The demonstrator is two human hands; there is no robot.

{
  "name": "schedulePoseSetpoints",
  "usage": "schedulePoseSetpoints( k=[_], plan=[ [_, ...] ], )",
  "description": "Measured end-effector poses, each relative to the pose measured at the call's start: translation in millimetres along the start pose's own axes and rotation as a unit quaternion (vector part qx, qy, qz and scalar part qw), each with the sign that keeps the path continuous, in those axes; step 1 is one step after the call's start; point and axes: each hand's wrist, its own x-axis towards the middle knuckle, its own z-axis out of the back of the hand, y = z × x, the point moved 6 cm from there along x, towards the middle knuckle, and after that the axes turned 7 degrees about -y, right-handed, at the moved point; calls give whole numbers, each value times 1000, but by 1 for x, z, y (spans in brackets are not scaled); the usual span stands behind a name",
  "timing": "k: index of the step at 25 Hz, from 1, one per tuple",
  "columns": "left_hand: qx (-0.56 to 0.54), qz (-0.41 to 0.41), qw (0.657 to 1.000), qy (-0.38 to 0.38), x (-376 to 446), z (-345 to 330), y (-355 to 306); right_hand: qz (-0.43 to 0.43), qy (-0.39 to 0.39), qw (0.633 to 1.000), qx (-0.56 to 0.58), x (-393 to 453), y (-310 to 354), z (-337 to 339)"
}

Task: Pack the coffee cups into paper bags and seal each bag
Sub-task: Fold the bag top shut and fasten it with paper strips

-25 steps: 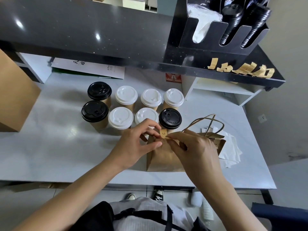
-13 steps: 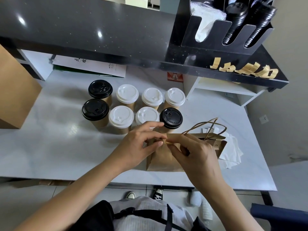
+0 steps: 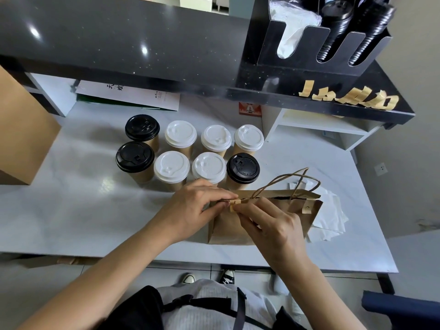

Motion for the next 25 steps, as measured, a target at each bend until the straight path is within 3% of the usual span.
schedulePoseSetpoints(
  k=[9, 16, 25],
  plan=[
    [14, 10, 1000, 4, 3, 3, -3, 31, 11, 999, 2, -3, -4, -6],
    [47, 18, 999, 11, 4, 2, -7, 8, 31, 999, 11, -10, -8, -12],
    [231, -134, 962, -50, 13, 1, -33, -34, 16, 999, 17, -10, -13, -4]
  ],
)
